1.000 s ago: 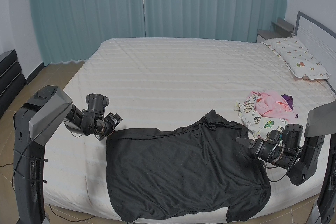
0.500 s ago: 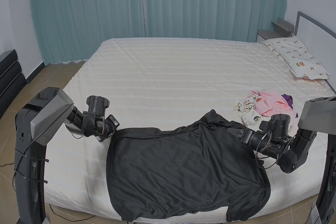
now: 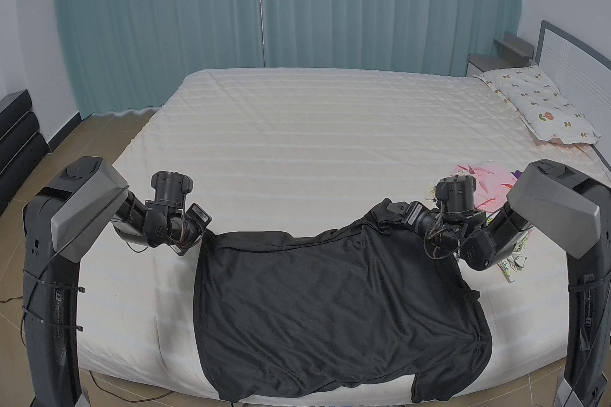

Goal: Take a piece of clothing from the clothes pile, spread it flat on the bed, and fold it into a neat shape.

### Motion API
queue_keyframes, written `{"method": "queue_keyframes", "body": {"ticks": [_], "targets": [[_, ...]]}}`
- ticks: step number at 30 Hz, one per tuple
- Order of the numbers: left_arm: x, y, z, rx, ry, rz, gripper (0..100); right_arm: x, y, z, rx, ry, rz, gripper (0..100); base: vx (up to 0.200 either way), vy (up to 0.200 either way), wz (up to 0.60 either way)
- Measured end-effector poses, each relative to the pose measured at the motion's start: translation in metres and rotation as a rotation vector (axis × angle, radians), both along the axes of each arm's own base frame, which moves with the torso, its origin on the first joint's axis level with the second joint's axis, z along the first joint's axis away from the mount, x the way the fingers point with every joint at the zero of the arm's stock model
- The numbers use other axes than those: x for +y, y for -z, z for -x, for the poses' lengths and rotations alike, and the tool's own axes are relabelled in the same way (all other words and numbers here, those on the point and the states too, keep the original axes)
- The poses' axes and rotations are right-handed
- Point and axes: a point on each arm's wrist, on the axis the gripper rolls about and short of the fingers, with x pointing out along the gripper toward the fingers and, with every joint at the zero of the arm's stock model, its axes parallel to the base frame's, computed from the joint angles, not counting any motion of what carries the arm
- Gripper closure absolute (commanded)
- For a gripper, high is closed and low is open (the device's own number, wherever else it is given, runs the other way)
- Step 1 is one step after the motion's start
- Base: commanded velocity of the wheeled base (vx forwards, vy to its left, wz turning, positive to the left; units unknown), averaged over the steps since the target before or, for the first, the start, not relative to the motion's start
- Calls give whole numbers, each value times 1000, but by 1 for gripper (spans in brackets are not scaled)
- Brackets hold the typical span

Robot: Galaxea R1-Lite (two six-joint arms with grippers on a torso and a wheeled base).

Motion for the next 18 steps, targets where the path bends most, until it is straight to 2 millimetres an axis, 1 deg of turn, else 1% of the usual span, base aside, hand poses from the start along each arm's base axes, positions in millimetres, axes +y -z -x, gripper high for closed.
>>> {"method": "queue_keyframes", "body": {"ticks": [7,13,14,18], "targets": [[20,-14,-6,-86,-67,38,100,17,13,-27,57,43,-49,0,0,0,0],[25,-19,-8,-116,-87,54,100,25,21,-43,69,66,-59,0,0,0,0],[26,-20,-8,-116,-87,54,100,26,22,-46,70,71,-58,100,0,0,0],[26,-19,-7,-110,-88,56,100,27,28,-55,73,90,-48,100,0,0,0]]}}
